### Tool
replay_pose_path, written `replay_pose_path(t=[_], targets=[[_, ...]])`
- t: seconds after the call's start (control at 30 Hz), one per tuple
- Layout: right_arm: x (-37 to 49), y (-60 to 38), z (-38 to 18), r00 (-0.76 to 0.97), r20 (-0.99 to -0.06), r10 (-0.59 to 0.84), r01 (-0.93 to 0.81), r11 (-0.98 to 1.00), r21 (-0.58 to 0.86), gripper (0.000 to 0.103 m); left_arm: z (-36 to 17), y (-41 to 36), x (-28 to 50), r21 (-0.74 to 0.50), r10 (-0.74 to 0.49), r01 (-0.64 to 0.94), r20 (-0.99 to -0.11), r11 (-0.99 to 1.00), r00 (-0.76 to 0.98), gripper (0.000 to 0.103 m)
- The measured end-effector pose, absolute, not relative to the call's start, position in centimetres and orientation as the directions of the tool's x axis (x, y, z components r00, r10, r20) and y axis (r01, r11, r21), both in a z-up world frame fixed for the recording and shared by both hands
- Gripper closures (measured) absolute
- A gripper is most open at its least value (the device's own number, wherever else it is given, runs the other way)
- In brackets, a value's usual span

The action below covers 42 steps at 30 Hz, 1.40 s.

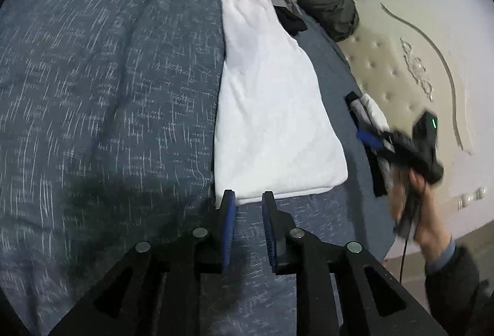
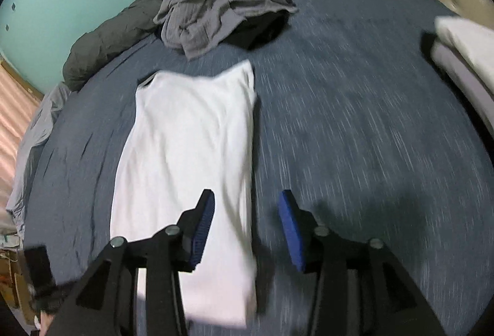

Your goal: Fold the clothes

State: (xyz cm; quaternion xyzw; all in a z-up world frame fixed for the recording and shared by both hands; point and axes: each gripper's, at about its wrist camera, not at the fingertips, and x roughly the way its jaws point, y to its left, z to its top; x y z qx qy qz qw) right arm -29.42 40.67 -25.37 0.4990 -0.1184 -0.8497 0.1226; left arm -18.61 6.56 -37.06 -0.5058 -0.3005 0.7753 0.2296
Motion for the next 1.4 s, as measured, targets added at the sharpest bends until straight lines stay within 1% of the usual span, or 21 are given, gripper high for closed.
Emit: replay_pose_path(t=[0.2, 0.23, 0.3, 0.4, 0.5, 0.87, 1.1, 1.23, 1.4], targets=[[-23.4, 41.6, -24.7, -0.445, -0.822, -0.356, 0.033, -0.923, 0.383, 0.052, -36.1, 8.0, -18.4, -0.694, 0.658, -0.044, -0.659, -0.719, -0.364, 0.08], [-22.8, 41.5, -24.5, -0.442, -0.822, -0.359, 0.03, -0.922, 0.387, 0.052, -35.9, 8.0, -18.4, -0.697, 0.66, -0.041, -0.657, -0.716, -0.365, 0.078], [-21.8, 41.1, -24.3, -0.437, -0.824, -0.362, 0.027, -0.92, 0.39, 0.05, -35.6, 7.8, -18.2, -0.7, 0.66, -0.033, -0.656, -0.714, -0.365, 0.07], [-21.2, 40.2, -24.3, -0.415, -0.834, -0.364, 0.034, -0.922, 0.386, 0.048, -35.8, 7.3, -18.0, -0.696, 0.651, -0.011, -0.666, -0.718, -0.364, 0.066], [-21.1, 39.5, -24.8, -0.404, -0.845, -0.352, 0.042, -0.929, 0.367, 0.047, -36.6, 6.9, -18.3, -0.689, 0.643, 0.004, -0.679, -0.725, -0.354, 0.065], [-23.4, 40.1, -28.8, -0.358, -0.842, -0.405, 0.031, -0.906, 0.423, 0.046, -38.4, 8.1, -21.7, -0.682, 0.629, 0.031, -0.69, -0.73, -0.358, 0.064], [-24.1, 39.7, -30.6, -0.295, -0.838, -0.459, 0.077, -0.886, 0.458, 0.045, -39.1, 9.2, -22.9, -0.671, 0.619, 0.029, -0.698, -0.741, -0.36, 0.064], [-24.4, 39.9, -31.5, -0.286, -0.835, -0.471, 0.077, -0.879, 0.47, 0.045, -39.6, 9.6, -23.1, -0.669, 0.617, 0.028, -0.7, -0.743, -0.359, 0.064], [-24.7, 39.2, -31.5, -0.281, -0.829, -0.483, 0.126, -0.875, 0.468, 0.045, -39.8, 9.6, -23.0, -0.672, 0.619, 0.025, -0.697, -0.741, -0.362, 0.064]])
